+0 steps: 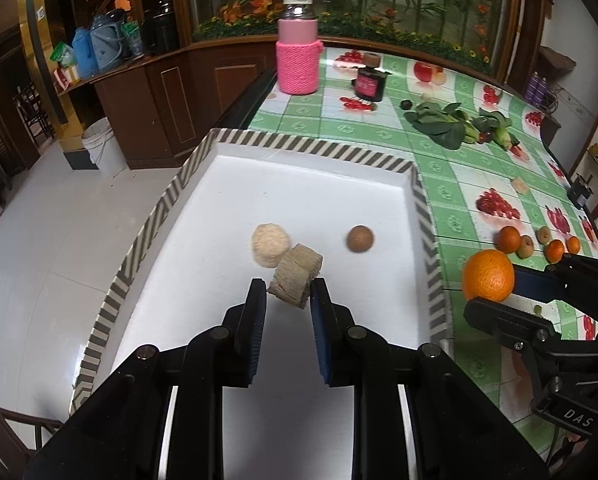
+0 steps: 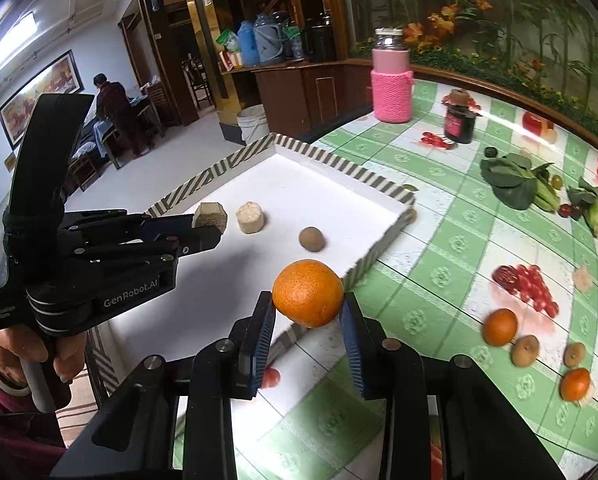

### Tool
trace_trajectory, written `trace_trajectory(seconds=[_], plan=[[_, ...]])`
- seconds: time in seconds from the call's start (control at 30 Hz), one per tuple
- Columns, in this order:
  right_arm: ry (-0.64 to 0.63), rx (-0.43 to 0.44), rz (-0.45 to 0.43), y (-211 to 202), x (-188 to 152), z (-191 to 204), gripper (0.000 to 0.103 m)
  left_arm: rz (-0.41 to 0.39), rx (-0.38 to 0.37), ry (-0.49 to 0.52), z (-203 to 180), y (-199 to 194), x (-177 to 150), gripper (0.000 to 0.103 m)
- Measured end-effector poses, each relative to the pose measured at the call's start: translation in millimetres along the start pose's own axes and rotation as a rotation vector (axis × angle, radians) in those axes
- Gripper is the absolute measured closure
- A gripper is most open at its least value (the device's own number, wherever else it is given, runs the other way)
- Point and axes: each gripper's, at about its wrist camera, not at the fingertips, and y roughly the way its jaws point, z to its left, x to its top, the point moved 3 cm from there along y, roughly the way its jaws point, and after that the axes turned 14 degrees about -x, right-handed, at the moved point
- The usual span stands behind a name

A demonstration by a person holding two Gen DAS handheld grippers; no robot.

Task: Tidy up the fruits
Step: 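Lower block and orange into the white tray and open both tools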

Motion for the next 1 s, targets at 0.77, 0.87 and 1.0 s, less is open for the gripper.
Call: trace_trajectory(seconds=[0.77, 0.87, 1.0], plan=[[-0.106, 0.041, 0.105, 66, 17, 37, 0.069, 0.115, 0.019, -0.074, 36, 34, -6, 0.083], [-0.121, 0.038, 0.118, 72, 17, 39, 0.069, 0.13, 0.017, -0.084, 37, 38, -7, 0.083], [-0.133, 0.038, 0.117, 75, 17, 41, 0.066, 0.125, 0.031, -0.072, 35, 38, -8, 0.083]])
